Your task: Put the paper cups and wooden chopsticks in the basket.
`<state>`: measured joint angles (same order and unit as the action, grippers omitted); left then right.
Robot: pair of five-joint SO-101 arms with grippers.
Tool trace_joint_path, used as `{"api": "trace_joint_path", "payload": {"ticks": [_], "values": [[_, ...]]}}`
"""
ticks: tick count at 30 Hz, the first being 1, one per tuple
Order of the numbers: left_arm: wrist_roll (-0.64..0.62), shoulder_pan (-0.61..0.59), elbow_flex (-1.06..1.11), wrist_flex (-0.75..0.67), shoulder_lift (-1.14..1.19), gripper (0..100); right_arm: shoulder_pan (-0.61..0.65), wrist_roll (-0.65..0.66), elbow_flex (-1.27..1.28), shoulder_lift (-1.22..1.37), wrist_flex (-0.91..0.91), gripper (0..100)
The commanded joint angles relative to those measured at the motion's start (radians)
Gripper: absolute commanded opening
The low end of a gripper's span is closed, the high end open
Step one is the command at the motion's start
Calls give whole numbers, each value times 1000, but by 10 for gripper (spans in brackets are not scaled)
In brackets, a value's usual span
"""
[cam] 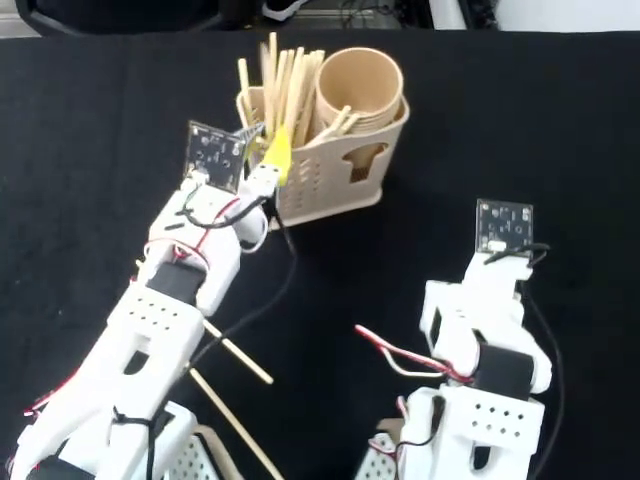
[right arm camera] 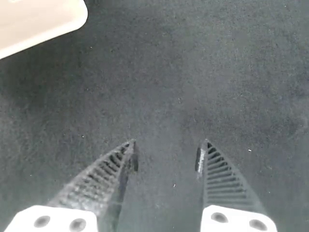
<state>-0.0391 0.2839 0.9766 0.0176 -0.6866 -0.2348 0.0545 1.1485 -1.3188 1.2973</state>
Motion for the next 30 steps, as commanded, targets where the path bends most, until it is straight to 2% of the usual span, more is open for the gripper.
{"api": "trace_joint_path", "payload": {"ticks": [1,3,6,9,18,22,24,26,28,30], "values": [[-149,-22,-59,149,-15,231,-9,-2,-5,-10,-21,208],[-226,-31,-140,307,-14,277,-9,-2,-5,-10,-21,208],[-250,-58,-271,488,-20,289,-9,-2,-5,-10,-21,208],[-261,-64,-360,600,-26,289,-9,-2,-5,-10,-21,208],[-500,-77,-651,825,-28,288,-9,0,-4,-10,-21,208],[-551,-87,-785,1037,-57,288,-9,0,-4,-10,-21,208],[-575,-131,-822,1183,-104,288,-9,0,-4,-10,-21,208],[-651,-205,-826,1321,-172,291,-9,0,-4,-10,-21,208],[-707,-323,-789,1422,-236,294,-9,0,-4,-10,-21,208],[-707,-450,-716,1471,-299,294,-9,0,-4,-10,-21,208]]}}
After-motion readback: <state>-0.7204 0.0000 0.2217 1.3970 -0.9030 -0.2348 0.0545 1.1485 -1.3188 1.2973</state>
